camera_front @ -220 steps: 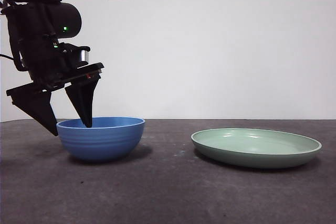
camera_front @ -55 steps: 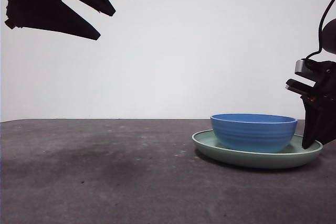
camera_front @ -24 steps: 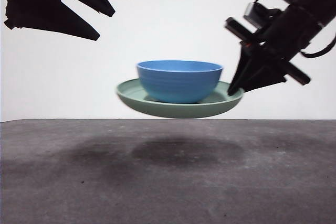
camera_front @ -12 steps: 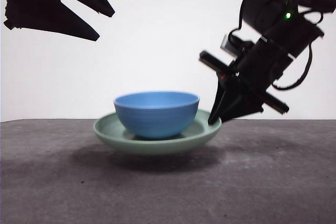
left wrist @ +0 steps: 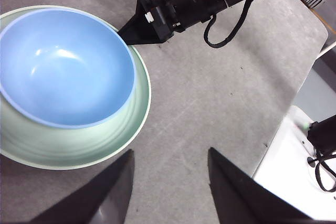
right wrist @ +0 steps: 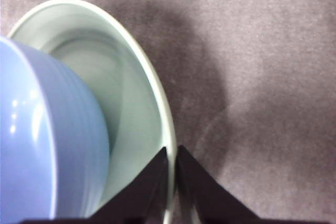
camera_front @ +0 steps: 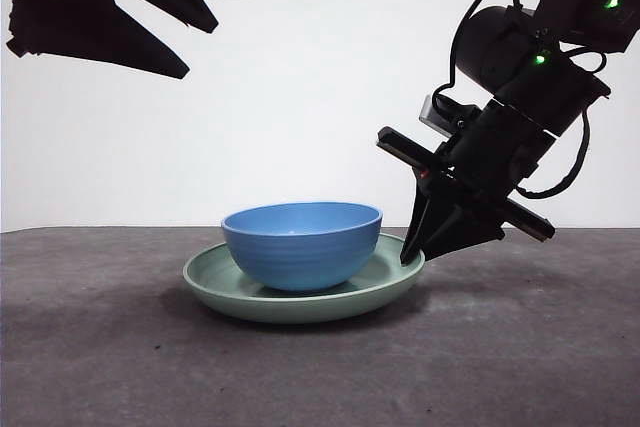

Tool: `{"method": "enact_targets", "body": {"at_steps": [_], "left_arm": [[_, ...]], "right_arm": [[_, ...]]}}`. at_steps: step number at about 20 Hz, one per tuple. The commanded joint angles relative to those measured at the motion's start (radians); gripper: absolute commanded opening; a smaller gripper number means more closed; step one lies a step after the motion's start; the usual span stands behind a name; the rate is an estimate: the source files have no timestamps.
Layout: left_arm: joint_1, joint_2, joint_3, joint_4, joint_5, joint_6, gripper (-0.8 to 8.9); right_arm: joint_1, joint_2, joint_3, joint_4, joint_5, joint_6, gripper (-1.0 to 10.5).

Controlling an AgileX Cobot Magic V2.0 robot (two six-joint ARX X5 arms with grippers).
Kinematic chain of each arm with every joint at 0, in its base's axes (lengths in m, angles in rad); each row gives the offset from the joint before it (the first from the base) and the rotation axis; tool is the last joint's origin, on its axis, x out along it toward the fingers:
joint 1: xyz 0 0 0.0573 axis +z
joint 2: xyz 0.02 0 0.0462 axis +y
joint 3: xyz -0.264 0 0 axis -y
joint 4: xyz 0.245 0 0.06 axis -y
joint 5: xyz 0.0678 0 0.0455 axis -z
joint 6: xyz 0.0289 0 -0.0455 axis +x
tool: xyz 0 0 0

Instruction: Pick up the blue bowl, put it on the green plate, put it on desk

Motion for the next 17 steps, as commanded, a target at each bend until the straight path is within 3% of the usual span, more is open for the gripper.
{"method": "enact_targets", "body": {"at_steps": [1, 3, 6, 13, 17], "left_arm": [[-0.005, 0.006, 0.008, 0.003, 0.006, -0.002, 2.26], [-0.005, 0.006, 0.008, 0.003, 0.006, -0.002, 2.26], [-0.005, 0.006, 0.008, 0.003, 0.006, -0.002, 2.26], [-0.005, 0.006, 0.008, 0.002, 0.006, -0.002, 2.26], [-0.005, 0.006, 0.008, 0.001, 0.006, -0.002, 2.26]], "right_arm": [[0.006, 0.024, 0.014, -0.008, 0.007, 0.014, 0.2], [0.007, 0.024, 0.014, -0.026, 0.027, 0.013, 0.3], [0.007, 0.024, 0.014, -0.027, 0.026, 0.013, 2.0], [0.009, -0.016, 0.014, -0.050, 0.051, 0.012, 2.3], [0.004, -0.136, 0.014, -0.117, 0.103, -0.045, 2.3]]}}
